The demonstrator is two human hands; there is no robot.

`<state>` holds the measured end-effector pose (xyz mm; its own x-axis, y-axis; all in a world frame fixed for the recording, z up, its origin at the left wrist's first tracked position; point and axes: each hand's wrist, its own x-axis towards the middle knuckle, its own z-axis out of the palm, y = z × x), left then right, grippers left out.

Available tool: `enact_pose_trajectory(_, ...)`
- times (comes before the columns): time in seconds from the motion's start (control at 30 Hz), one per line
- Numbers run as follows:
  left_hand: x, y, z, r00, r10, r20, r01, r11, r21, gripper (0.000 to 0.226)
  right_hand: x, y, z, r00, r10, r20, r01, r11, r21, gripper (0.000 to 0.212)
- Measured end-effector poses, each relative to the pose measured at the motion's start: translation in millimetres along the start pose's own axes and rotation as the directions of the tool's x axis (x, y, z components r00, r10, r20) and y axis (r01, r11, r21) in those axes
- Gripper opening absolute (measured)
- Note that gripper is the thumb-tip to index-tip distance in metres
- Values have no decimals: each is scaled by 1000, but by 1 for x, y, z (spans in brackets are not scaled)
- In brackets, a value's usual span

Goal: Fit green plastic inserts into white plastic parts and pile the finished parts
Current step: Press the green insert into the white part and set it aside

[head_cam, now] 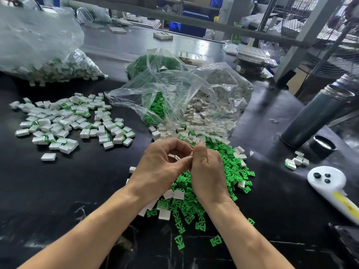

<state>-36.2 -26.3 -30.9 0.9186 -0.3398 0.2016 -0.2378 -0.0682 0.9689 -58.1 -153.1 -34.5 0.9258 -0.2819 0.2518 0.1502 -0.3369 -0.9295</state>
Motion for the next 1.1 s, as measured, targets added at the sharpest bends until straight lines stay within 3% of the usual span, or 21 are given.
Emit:
enact_pose_trajectory(0.5,0,-1,-3,1000,-9,-15,10,1000,18,10,3,3,3,999,-8,33,8,1000,1,50)
enact_pose_trajectory(0.8,1,1,-2,999,-36,-28,37,999,33,11,0,0,-4,995,6,95,-4,1000,-23,68)
enact_pose_trajectory(0.87,2,1,-5,997,-37,-70,41,998,48,12,0,3,-8,999,1,53,1,999,-43,62)
enact_pose_trajectory(0.97,3,2,-9,992,-43,-120,48,998,42,12,1,6,-15,999,-30,16,31,999,-20,35)
enact_pose_trajectory(1.1,4,3,-12,993,-45,-110,47,999,21,12,0,5,-17,995,-67,70,67,998,5,10)
